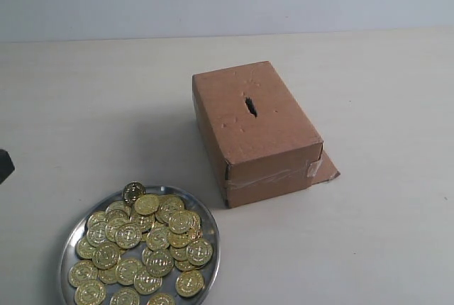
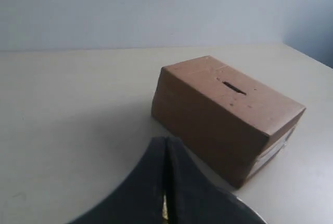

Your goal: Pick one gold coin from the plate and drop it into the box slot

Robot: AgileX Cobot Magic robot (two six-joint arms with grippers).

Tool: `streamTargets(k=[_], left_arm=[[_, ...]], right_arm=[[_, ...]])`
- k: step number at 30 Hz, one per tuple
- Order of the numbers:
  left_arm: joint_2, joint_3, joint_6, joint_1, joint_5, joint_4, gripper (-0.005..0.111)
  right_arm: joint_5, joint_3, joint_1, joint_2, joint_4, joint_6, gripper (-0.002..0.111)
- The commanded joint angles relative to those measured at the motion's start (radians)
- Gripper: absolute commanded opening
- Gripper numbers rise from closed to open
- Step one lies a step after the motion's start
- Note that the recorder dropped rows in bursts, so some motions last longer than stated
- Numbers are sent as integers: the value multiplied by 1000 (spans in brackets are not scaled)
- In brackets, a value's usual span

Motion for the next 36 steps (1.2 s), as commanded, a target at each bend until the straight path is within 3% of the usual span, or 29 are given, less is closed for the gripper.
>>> streamTargets(k=[1, 4, 8, 28, 31, 36], left_arm=[[-5, 35, -50, -3, -66, 65, 0], [-5, 35, -83, -3, -64, 180, 0], [-5, 35, -85, -3, -64, 199, 0], [-18, 35, -81, -3, -57, 199, 0], [-108, 35, -81, 72, -54, 202, 0], [-316, 35, -81, 372, -54, 202, 0]], right_arm=[[64, 112, -2, -120, -75, 106, 0], [114, 176, -2, -177, -184, 170, 0], [189, 255, -2, -246, -296, 214, 0], [170, 255, -2, -274, -234, 191, 0], [191, 255, -51, -308, -234, 190, 0], [210, 255, -339, -403, -234, 190, 0]])
